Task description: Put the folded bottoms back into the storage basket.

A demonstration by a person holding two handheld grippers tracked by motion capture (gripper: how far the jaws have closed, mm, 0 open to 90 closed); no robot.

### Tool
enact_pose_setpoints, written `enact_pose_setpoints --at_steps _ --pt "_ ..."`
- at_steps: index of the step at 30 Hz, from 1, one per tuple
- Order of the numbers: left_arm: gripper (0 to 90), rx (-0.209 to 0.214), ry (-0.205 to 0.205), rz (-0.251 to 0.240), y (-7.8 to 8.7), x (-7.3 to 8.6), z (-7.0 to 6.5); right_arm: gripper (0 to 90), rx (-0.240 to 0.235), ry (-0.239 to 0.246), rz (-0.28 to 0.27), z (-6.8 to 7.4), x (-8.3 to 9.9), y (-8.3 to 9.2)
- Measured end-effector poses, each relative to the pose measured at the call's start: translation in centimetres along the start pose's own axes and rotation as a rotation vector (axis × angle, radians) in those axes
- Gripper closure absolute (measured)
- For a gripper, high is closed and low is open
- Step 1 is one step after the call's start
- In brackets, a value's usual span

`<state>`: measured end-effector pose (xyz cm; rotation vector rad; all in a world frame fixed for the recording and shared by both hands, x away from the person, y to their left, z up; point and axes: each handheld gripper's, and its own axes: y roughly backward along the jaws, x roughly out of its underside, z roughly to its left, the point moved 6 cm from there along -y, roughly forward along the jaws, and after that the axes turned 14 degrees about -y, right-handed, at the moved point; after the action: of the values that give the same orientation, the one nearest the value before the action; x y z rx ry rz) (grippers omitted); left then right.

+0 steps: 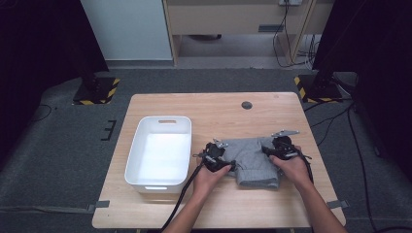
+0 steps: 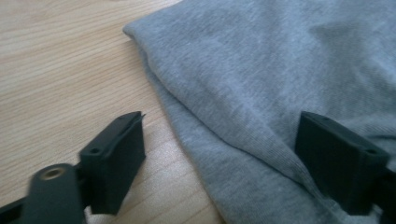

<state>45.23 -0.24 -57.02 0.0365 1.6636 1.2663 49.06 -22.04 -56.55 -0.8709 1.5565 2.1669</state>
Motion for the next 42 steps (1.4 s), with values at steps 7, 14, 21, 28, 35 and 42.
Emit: enact_pose_setpoints --at_steps 7,14,21,28,35,42 --pt "39.4 0.008 -0.065 -0.012 0.5 0.2 -1.1 62.9 -0.018 -0.011 0.001 0.2 0.2 0.1" --pt "56.0 0.03 -0.078 -0.008 0.6 0.0 -1.4 54.4 -0.009 -0.01 -0.006 0.2 0.2 0.1" --pt "66.9 0.034 -0.069 -0.017 0.6 0.0 -1.4 39.0 -0.011 -0.058 0.015 -0.6 -0.2 -0.2" --pt "74.5 0.068 -0.053 -0.031 0.6 0.1 -1.2 52.5 -0.069 -0.071 0.032 -0.6 0.0 -0.1" --pt "78.1 0.072 -0.069 -0.017 0.6 -0.1 -1.3 69.0 -0.081 0.001 0.05 0.1 -0.3 0.8" --pt "79.5 0.061 -0.081 -0.01 1.4 -0.6 -1.2 70.2 -0.058 0.042 0.032 0.9 -0.6 1.6"
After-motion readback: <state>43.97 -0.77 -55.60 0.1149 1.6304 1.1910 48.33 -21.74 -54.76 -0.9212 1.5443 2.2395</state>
